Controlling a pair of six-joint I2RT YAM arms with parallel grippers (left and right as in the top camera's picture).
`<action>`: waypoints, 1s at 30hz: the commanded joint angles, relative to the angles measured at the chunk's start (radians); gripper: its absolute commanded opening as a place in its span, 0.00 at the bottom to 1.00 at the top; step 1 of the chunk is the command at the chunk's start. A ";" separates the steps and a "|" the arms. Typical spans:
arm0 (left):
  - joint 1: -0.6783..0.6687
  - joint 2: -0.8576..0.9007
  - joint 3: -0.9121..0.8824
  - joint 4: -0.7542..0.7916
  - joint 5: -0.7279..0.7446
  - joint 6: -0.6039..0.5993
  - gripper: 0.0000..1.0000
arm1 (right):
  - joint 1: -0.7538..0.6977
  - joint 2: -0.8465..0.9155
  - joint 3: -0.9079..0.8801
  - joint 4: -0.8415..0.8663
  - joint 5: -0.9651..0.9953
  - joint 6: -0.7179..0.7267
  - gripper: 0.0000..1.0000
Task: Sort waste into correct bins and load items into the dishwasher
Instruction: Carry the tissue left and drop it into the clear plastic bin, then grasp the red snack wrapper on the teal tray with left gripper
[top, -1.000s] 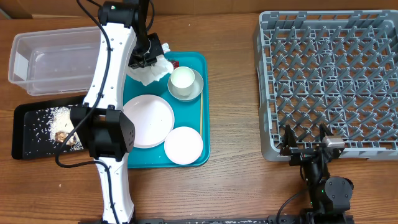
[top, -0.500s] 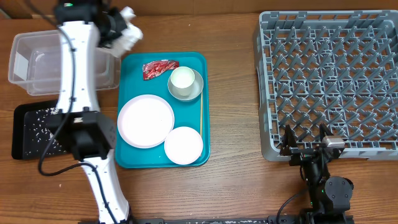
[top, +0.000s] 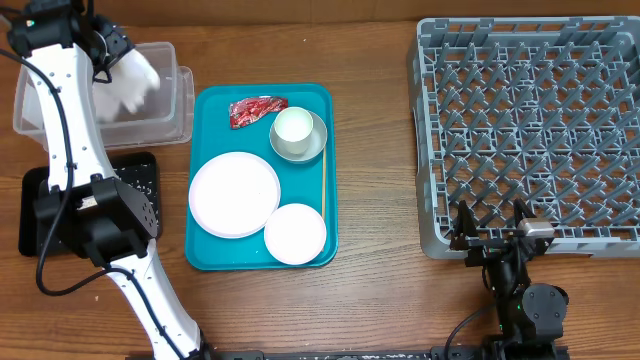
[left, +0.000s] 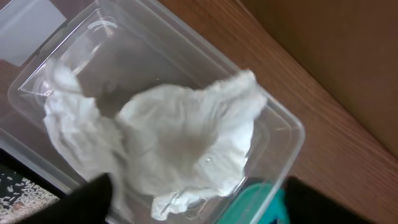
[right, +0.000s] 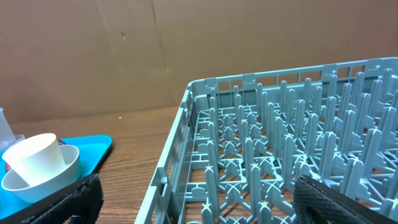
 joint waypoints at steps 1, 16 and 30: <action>0.001 -0.012 -0.011 0.002 -0.023 -0.001 1.00 | -0.001 -0.009 -0.010 0.006 0.009 -0.006 1.00; -0.146 -0.012 -0.024 -0.127 0.267 -0.005 0.95 | -0.001 -0.009 -0.010 0.006 0.009 -0.006 1.00; -0.392 0.067 -0.037 -0.091 0.097 -0.188 0.83 | -0.001 -0.009 -0.010 0.006 0.009 -0.006 1.00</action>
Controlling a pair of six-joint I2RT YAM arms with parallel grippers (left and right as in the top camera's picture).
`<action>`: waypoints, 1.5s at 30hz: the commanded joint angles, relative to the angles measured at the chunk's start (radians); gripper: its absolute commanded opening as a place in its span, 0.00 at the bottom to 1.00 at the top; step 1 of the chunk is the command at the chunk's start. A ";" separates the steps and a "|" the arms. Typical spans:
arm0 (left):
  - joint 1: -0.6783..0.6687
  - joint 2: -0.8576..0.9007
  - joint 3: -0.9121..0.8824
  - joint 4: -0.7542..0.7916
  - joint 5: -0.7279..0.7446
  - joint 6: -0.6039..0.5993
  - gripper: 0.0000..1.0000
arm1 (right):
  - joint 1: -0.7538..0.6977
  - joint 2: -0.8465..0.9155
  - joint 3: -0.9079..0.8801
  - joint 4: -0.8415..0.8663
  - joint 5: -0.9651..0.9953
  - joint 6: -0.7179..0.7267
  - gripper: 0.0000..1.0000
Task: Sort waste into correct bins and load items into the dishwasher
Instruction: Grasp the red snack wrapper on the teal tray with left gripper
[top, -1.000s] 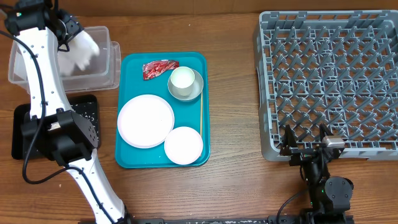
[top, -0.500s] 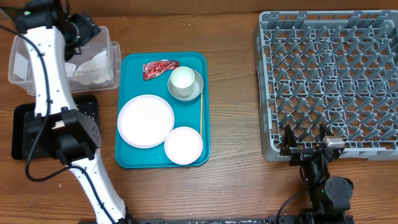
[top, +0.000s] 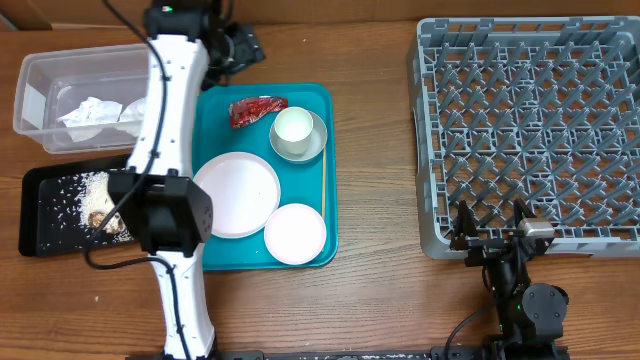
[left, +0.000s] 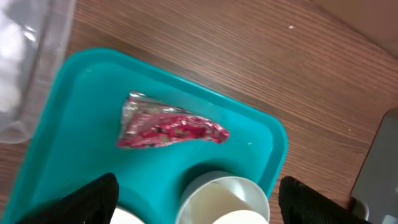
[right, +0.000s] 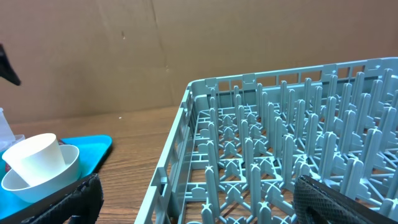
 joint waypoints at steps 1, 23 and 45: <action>-0.019 0.063 -0.006 0.003 -0.053 -0.137 0.80 | -0.001 -0.009 -0.010 0.006 0.009 -0.006 1.00; -0.032 0.311 -0.007 0.018 0.072 -0.471 0.83 | -0.001 -0.009 -0.010 0.006 0.009 -0.006 1.00; 0.018 0.208 -0.006 -0.004 0.069 -0.387 0.04 | -0.001 -0.009 -0.010 0.006 0.009 -0.006 1.00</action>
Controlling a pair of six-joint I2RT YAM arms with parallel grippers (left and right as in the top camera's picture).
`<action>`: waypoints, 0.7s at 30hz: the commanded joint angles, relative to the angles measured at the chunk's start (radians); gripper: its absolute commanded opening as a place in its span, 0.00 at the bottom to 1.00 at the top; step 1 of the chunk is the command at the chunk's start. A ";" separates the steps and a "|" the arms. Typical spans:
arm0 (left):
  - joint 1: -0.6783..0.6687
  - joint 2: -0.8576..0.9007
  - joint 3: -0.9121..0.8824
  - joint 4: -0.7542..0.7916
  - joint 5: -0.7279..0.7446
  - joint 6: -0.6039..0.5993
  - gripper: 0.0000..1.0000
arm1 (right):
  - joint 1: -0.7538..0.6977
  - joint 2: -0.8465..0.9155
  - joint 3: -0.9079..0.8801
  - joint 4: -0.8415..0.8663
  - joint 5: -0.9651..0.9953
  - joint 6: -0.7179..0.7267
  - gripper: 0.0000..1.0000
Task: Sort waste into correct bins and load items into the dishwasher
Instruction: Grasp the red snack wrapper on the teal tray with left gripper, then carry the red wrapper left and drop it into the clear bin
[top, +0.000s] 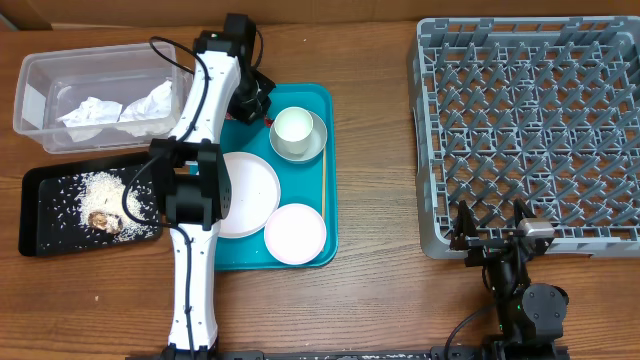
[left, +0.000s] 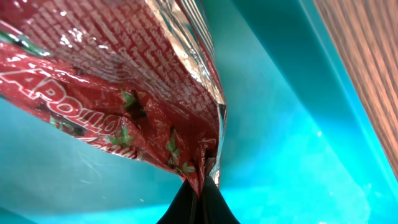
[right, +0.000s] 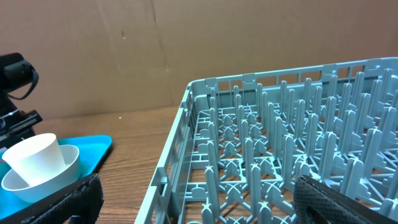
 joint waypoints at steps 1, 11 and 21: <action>0.032 -0.118 -0.003 -0.005 0.002 0.039 0.04 | -0.001 -0.009 -0.010 0.006 0.009 -0.006 1.00; 0.067 -0.397 -0.003 0.094 -0.040 0.152 0.04 | -0.001 -0.009 -0.010 0.006 0.009 -0.006 1.00; 0.190 -0.455 -0.003 -0.043 -0.331 0.153 0.04 | -0.001 -0.009 -0.010 0.006 0.009 -0.006 1.00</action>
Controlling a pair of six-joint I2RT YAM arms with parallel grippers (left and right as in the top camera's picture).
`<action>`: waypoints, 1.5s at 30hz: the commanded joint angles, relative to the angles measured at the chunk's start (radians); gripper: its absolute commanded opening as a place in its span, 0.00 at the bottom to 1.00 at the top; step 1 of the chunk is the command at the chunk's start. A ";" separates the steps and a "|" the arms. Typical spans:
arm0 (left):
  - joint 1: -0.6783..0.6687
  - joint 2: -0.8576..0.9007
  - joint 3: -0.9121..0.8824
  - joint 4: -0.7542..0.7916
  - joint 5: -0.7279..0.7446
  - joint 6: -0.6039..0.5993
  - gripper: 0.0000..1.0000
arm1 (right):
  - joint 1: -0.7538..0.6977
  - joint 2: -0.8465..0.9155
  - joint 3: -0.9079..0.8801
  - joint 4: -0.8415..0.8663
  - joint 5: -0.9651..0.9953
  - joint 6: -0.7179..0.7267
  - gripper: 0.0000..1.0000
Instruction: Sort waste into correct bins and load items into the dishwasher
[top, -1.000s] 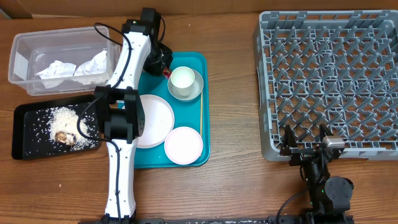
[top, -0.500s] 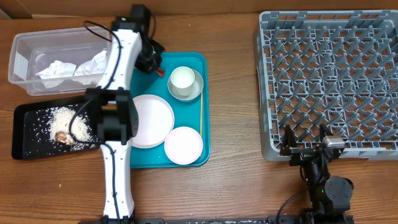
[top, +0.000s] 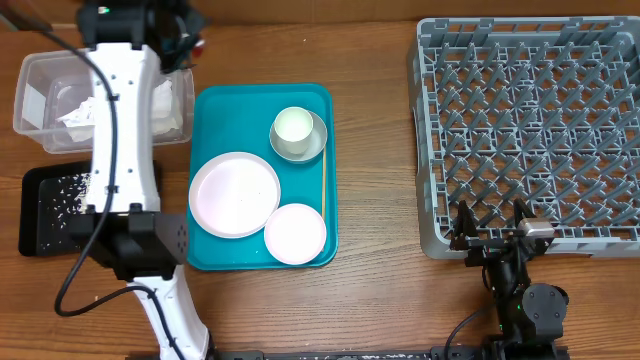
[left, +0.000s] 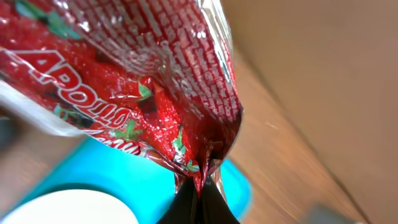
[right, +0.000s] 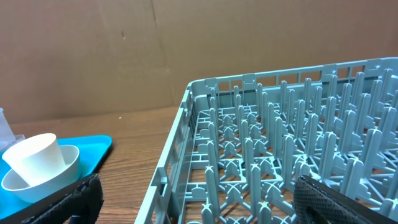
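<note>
A red foil snack wrapper (left: 130, 81) hangs pinched in my shut left gripper (left: 200, 190). In the overhead view that gripper (top: 186, 36) is raised at the right end of the clear waste bin (top: 30, 100), and only a speck of the wrapper (top: 201, 46) shows. On the teal tray (top: 225, 110) sit a paper cup in a bowl (top: 297, 132), a large white plate (top: 235, 194) and a small white plate (top: 295, 233). My right gripper (right: 196, 190) rests open at the near edge of the grey dish rack (top: 530, 130), empty.
Crumpled tissues (top: 80, 112) lie in the clear bin. A black tray (top: 55, 205) with rice scraps sits in front of it. A thin chopstick (top: 323, 190) lies along the teal tray's right side. My left arm's white links span the table's left side.
My left gripper, shut on the red wrapper down on the teal tray, is now raised and further left, by the clear bin's right end, with the wrapper. The tray's back left corner is bare.
First my left gripper was open over the clear bin, a tissue below it. It then hung open above the red wrapper on the tray, and later was shut on it there. Now it holds the wrapper beside the bin. The right arm stayed still.
</note>
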 joint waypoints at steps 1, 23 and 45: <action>0.076 0.040 -0.005 -0.037 -0.169 0.040 0.04 | -0.001 -0.009 -0.010 0.005 0.009 -0.006 1.00; 0.179 0.090 -0.005 -0.150 0.560 0.480 0.79 | -0.001 -0.009 -0.010 0.005 0.009 -0.006 1.00; -0.024 -0.051 -0.013 -0.419 0.341 0.594 0.70 | -0.001 -0.009 -0.010 0.005 0.009 -0.006 1.00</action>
